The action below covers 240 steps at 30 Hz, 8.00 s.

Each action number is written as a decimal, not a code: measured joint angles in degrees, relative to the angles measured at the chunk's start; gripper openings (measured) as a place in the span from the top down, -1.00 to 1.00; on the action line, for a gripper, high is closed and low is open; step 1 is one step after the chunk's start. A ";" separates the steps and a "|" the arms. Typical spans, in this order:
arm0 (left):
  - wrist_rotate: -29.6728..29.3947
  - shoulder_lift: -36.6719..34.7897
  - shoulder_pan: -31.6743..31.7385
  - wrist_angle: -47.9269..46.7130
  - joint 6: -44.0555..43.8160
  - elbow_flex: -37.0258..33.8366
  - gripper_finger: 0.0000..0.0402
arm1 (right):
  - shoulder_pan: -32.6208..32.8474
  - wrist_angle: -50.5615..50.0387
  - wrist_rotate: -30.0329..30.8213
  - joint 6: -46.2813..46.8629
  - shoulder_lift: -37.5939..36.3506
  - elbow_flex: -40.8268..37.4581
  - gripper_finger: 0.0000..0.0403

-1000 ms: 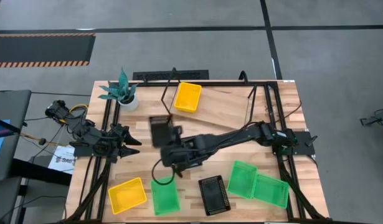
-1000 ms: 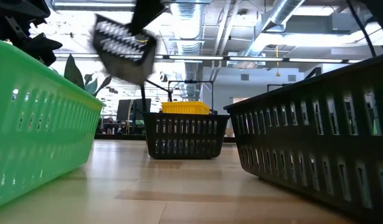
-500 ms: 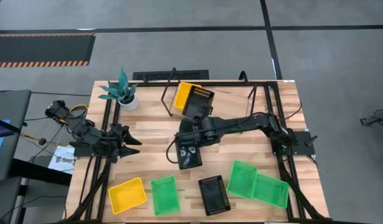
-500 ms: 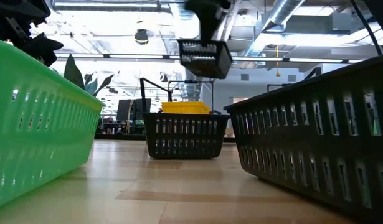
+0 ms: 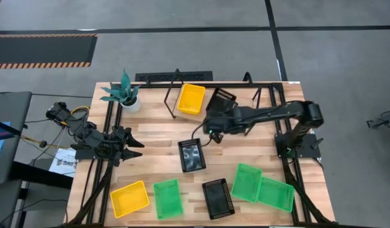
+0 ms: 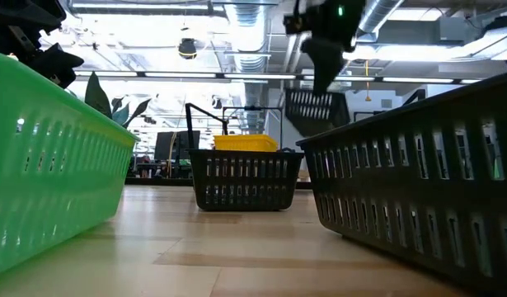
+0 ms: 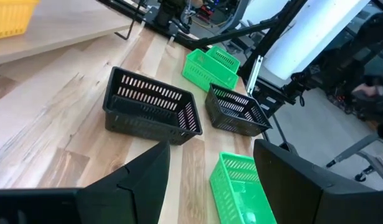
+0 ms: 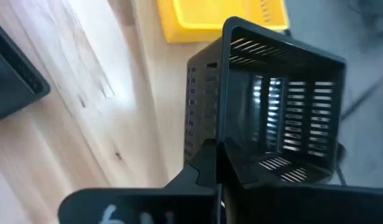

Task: Stack baskets on shelf by color
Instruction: Put the left black bin into the shelf, then stack the top black bin on top of the black bin on the shelf, then stack the black bin on top of the black bin on the shelf

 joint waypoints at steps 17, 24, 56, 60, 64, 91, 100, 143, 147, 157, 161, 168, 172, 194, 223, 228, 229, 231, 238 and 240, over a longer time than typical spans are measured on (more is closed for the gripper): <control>-1.05 0.00 0.00 0.05 -0.37 0.00 -0.10 | -8.92 15.05 -8.37 -15.21 4.42 -9.05 0.90; -1.09 0.00 0.02 0.07 -0.42 0.00 -0.10 | -9.09 15.47 -8.41 -16.97 5.61 -9.05 0.89; -1.53 0.00 0.01 0.05 -1.06 0.00 -0.10 | 9.00 23.36 -21.48 -5.36 3.72 5.81 -0.02; -1.53 0.00 0.00 0.09 -0.88 0.00 -0.10 | 13.81 23.68 -20.53 0.22 4.17 5.83 -0.02; -1.51 0.00 0.00 0.09 -0.81 0.00 -0.10 | 17.64 24.16 -17.97 5.42 4.83 5.84 -0.02; -4.66 -0.04 0.02 0.11 -0.22 -0.02 -0.10 | 19.35 28.60 -18.42 2.55 11.44 5.83 -0.02; -6.84 -0.04 0.00 0.04 0.02 -0.02 -0.10 | 18.57 26.87 -19.06 -2.66 18.59 5.74 -0.02; -7.05 -0.11 0.02 0.95 -2.01 -0.02 -0.10 | 19.03 1.65 1.85 -0.39 12.26 22.07 0.97; -7.06 -0.11 0.02 0.94 -1.97 -0.02 -0.10 | 14.69 -9.14 5.47 5.88 10.59 22.05 0.98; -7.21 -0.11 0.02 0.46 -0.24 -0.02 -0.10 | 1.80 -9.48 -1.92 -3.77 7.56 12.59 0.98; -7.25 -0.11 0.02 0.23 -0.16 -0.02 -0.10 | -1.85 1.07 -5.68 -9.79 2.93 4.18 0.93; -7.17 -0.11 0.01 0.11 -0.18 -0.02 -0.10 | -8.92 16.67 -12.41 -13.80 -4.32 -7.10 0.97; -7.15 -0.11 0.02 0.09 -0.16 -0.02 -0.10 | -11.33 20.23 -16.04 -15.06 -4.40 -9.93 0.95; -7.13 -0.11 0.00 0.07 -0.18 -0.02 -0.10 | -13.40 23.70 -19.05 -20.65 -4.28 -11.92 0.74; -7.37 -0.11 0.02 -0.02 1.16 -0.02 -0.10 | -14.78 23.64 -18.37 -21.35 -4.23 -11.92 0.18; -7.34 -0.11 0.02 -0.02 1.12 -0.02 -0.10 | -14.78 23.66 -16.27 -20.33 -4.23 -11.87 0.13; -7.34 -0.11 0.01 -0.02 1.09 -0.02 -0.10 | -14.62 23.54 -16.29 -19.67 -4.23 -11.79 0.13; -7.34 -0.11 0.02 -0.02 1.07 -0.02 -0.10 | -14.00 22.30 -17.28 -17.88 -4.46 -10.94 0.14; -6.99 -0.09 0.01 0.08 0.99 -0.02 -0.10 | -6.65 16.54 -24.03 -5.93 -8.19 -6.28 0.14; -6.99 -0.09 0.02 0.11 0.99 -0.02 -0.10 | -3.04 16.19 -26.54 -1.29 -9.08 -6.29 0.13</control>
